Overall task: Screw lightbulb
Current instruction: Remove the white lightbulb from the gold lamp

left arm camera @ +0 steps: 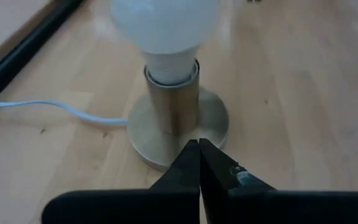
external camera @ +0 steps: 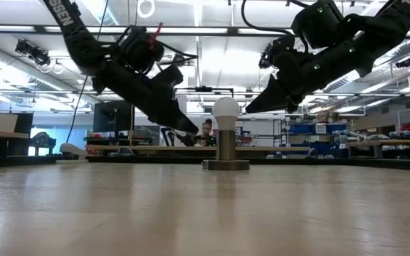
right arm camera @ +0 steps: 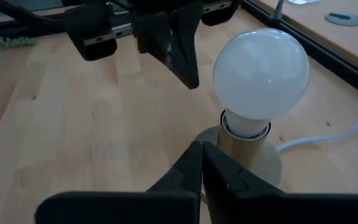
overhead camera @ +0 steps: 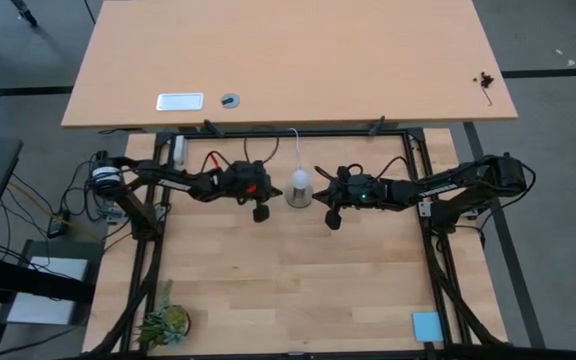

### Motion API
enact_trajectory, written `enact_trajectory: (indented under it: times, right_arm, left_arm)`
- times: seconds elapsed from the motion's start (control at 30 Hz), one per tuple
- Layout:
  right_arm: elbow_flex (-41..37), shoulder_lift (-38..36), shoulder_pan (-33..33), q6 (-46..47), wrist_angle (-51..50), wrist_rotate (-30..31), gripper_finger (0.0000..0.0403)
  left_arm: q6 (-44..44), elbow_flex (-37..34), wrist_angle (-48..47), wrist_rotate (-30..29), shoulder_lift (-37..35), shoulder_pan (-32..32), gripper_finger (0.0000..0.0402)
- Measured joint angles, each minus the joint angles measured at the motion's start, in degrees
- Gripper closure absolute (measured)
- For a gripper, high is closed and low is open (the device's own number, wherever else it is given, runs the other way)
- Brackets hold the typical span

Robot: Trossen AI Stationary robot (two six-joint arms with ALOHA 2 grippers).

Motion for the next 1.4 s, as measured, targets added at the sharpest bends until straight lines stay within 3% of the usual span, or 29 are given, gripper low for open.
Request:
enact_trajectory:
  times: [0.2,0.47,0.57,0.83,1.17,1.4]
  right_arm:
    - [0.0,0.0,0.0,0.83,0.94,0.0,0.0384]
    - [2.81,0.0,0.11,5.86,-0.94,0.0,0.0359]
    - [7.53,-0.02,0.0,6.49,-7.77,0.16,0.0333]
    - [21.5,-0.02,0.0,5.2,-25.79,7.43,0.0234]
    - [26.75,-0.11,-0.7,13.71,-28.68,11.03,0.0129]
    - [27.65,2.98,-0.73,16.76,-28.74,11.56,0.0115]
  left_arm:
    - [-2.78,-2.81,12.23,4.97,0.0,0.31,0.0401]
    - [-1.73,-2.93,12.99,4.67,1.34,0.36,0.0401]
    - [-1.35,-2.93,14.2,4.58,3.26,0.37,0.0401]
    - [-1.32,-2.91,19.95,4.46,8.48,0.6,0.0401]
    - [-1.33,-2.82,22.78,0.93,9.64,0.62,0.0401]
    - [-1.61,-2.8,22.59,0.94,9.64,0.62,0.0401]
